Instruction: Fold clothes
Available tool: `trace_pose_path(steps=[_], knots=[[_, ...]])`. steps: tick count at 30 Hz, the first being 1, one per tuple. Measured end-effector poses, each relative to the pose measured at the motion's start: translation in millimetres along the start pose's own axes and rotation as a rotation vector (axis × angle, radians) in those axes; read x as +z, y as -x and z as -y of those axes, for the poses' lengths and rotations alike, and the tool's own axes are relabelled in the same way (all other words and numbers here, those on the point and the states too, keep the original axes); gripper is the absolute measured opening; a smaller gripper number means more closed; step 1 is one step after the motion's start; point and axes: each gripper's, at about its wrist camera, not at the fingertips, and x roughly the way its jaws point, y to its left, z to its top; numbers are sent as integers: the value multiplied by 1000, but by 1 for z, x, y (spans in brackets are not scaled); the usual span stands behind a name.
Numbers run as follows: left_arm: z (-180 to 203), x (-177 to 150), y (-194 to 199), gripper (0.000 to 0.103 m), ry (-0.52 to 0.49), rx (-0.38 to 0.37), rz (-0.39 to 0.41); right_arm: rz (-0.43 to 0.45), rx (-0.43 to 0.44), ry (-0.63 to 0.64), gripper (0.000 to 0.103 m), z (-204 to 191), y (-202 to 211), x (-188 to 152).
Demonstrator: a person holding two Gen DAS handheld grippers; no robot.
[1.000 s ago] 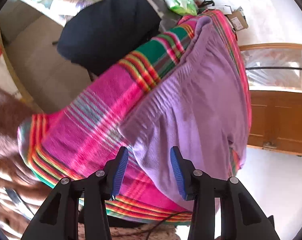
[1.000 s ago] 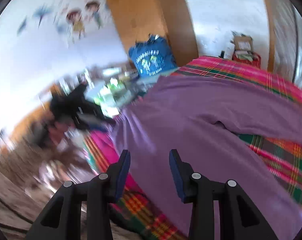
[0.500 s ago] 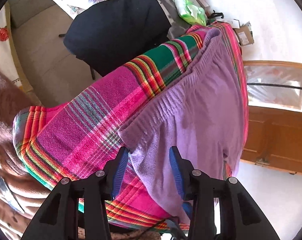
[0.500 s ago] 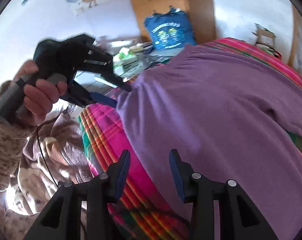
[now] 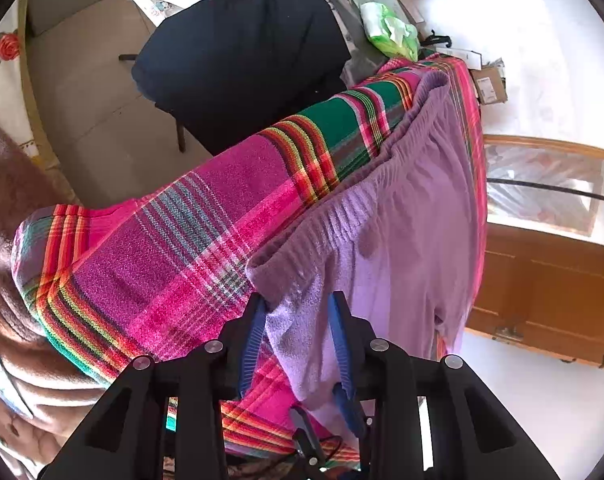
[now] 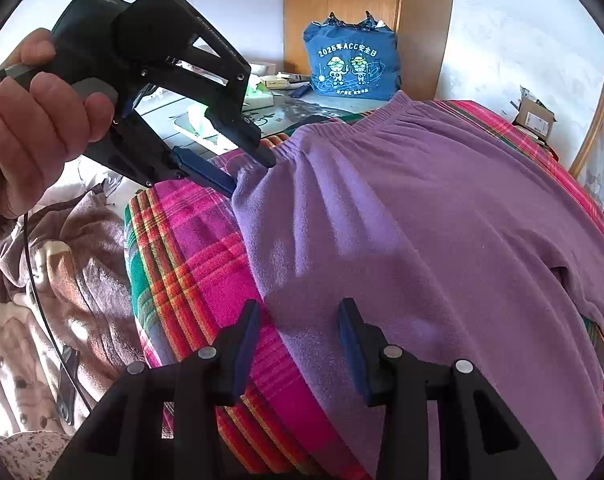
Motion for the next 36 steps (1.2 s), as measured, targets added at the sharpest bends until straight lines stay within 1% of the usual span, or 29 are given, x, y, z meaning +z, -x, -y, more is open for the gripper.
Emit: trace_pose_path(steps=[3,6,8,9,10,11,12,13,14,16,17,24,29,31,33,36], knots=[[-17,-7,10,33,27,-9,10,6,-2,2,41,-1,0,-1],[-17,-12,13,33,14,5,19,15,-21,25,41,-6,0,-1],[-23,-13,17,33,18,-1,22,16,-23,20,40,-6,-1,0],[-25,-14,20,30,23,-2,24,16,-24,18,36,-6,-1,0],[-24,-13,19,24,19,8,27,16,-25,16,29,-6,-1,1],[-22,-13,17,18,14,20,30,17,-26,13,26,-6,-2,1],[-22,-12,17,15,12,28,33,17,-27,10,19,-5,-2,2],[-22,-13,17,15,1,29,32,17,-24,3,14,-4,-2,2],[-23,-11,16,15,3,25,32,16,-20,-1,12,-4,-2,2],[-25,-10,16,12,16,12,31,14,-18,-9,6,-4,-2,2],[-21,-3,12,11,22,8,31,13,-19,-11,6,-4,-2,2],[-30,-5,16,10,38,-38,40,14,-12,-9,5,-7,2,4],[-36,-5,23,10,35,-65,55,25,17,-4,5,-11,5,4],[-41,-5,24,9,50,-69,56,24,31,-2,4,-12,4,4],[-43,-5,23,9,55,-78,56,19,50,0,2,-14,2,4],[-42,-6,23,9,50,-81,68,13,48,6,2,-17,-1,4]])
